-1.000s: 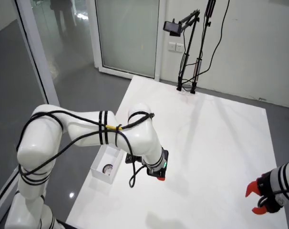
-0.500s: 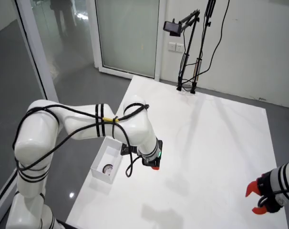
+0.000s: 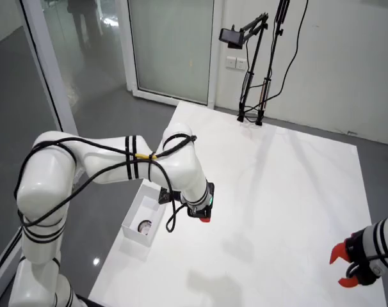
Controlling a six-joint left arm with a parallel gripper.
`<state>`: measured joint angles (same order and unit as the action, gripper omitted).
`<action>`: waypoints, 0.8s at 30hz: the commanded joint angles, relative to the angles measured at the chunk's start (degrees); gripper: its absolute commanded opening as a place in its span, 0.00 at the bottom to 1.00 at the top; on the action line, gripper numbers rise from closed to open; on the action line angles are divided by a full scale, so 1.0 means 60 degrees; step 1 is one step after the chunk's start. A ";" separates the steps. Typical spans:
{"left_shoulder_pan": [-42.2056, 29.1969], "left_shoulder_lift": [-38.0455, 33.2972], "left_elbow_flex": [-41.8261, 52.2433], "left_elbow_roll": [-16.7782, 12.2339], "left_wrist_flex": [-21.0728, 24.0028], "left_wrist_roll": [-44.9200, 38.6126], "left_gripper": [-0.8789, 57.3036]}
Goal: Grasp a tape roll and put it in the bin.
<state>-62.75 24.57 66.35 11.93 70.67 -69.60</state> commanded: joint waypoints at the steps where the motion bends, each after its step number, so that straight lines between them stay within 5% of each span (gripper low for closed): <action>1: -0.0396 -0.0081 0.0119 0.0047 -0.0001 -0.0001 0.01; 24: -0.0147 -0.0081 0.0134 0.0033 -0.0001 -0.0001 0.01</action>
<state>-65.10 24.15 67.02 12.13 70.67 -69.60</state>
